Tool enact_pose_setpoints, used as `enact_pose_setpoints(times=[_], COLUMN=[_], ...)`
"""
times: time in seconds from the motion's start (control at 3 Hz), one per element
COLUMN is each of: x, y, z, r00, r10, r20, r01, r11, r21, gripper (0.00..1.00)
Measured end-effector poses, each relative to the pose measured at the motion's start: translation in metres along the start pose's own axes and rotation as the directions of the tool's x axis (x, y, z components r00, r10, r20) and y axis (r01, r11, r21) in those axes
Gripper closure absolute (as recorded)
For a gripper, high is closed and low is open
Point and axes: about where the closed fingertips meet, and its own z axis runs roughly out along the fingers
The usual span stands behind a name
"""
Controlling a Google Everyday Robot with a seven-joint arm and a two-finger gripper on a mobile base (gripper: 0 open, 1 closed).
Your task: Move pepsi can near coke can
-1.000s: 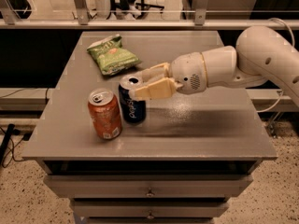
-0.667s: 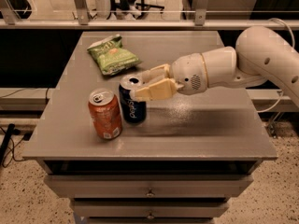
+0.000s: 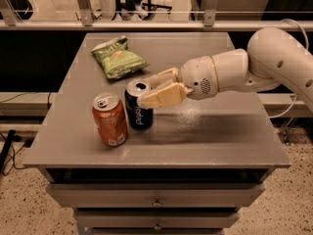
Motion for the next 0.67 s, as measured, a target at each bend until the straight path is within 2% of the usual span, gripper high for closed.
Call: enact_pose_setpoints(times=[0.33, 0.67], x=[-0.0072, -0.0122], y=[-0.0001, 0.0001], z=[-0.0119, -0.0153], r00=[0.999, 0.998], r10=[0.009, 0.011], r20=[-0.047, -0.069], r01=[-0.008, -0.011], r11=[0.9999, 0.9998], r21=[0.012, 0.014], gripper=[0.37, 0.14])
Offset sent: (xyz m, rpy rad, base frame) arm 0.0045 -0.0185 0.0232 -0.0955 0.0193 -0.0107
